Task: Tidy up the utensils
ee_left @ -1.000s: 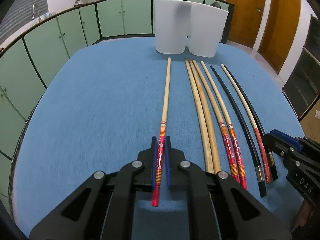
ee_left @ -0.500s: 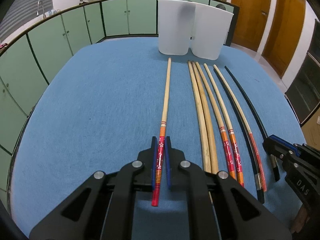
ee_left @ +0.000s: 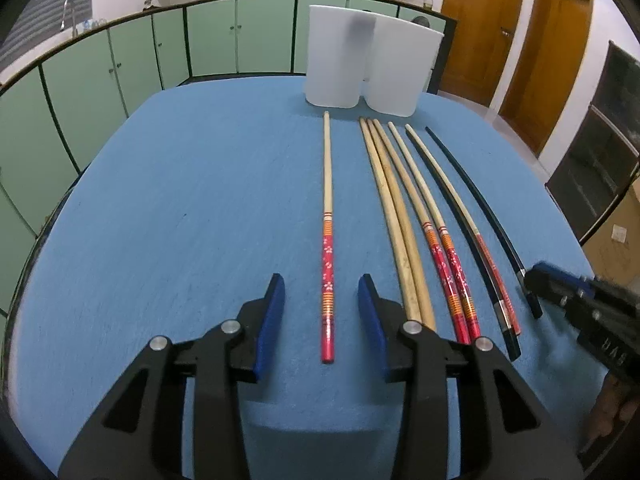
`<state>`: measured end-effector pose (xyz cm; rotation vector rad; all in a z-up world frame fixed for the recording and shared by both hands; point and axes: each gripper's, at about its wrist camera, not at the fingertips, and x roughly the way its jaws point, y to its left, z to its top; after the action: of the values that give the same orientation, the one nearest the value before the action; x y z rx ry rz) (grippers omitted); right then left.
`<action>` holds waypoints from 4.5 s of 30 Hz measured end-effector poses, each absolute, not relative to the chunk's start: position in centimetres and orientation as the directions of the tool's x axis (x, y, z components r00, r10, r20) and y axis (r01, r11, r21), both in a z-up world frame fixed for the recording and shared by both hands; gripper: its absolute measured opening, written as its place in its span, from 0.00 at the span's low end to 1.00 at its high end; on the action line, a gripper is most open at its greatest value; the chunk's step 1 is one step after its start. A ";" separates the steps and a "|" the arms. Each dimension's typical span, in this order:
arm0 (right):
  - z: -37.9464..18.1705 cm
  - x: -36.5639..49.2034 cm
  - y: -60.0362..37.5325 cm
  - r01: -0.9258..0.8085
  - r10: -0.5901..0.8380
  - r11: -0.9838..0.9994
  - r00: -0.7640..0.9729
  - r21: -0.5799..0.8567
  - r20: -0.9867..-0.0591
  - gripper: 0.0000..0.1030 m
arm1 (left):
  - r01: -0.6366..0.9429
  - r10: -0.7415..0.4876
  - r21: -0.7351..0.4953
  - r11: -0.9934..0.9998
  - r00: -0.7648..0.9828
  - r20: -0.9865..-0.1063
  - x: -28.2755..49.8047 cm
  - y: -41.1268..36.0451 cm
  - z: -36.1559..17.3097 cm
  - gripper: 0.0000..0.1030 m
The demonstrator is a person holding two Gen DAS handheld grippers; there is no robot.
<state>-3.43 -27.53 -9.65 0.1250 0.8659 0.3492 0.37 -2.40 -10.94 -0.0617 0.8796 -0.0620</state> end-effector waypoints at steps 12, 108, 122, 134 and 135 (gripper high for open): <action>-9.7 -3.5 -27.1 -0.240 0.322 0.946 0.595 0.219 -0.736 0.14 | 0.028 -0.060 -0.055 0.998 0.633 -0.772 0.4 -2.3 -11.0 0.36; 10.2 1.3 -29.7 -0.390 0.447 0.894 0.808 0.219 -0.383 0.07 | 0.175 -0.200 -0.097 0.980 0.878 -0.435 5.4 -2.7 9.0 0.05; 15.2 3.5 -29.5 -0.427 0.460 0.888 0.830 0.173 -0.315 0.07 | 0.200 -0.238 -0.141 0.970 0.907 -0.348 4.8 -0.4 13.9 0.04; 22.2 10.6 -28.1 -0.451 0.476 0.879 0.852 0.153 -0.218 0.07 | 0.176 -0.181 -0.044 0.983 0.927 -0.327 9.3 -1.8 16.7 0.04; 22.4 11.6 -27.8 -0.448 0.471 0.882 0.855 0.148 -0.218 0.07 | 0.173 -0.175 -0.038 0.984 0.925 -0.338 10.1 -1.9 16.5 0.04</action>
<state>11.58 -27.83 22.36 0.0935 0.2524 0.4837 10.09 -1.94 16.53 -0.0078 0.3478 -0.1787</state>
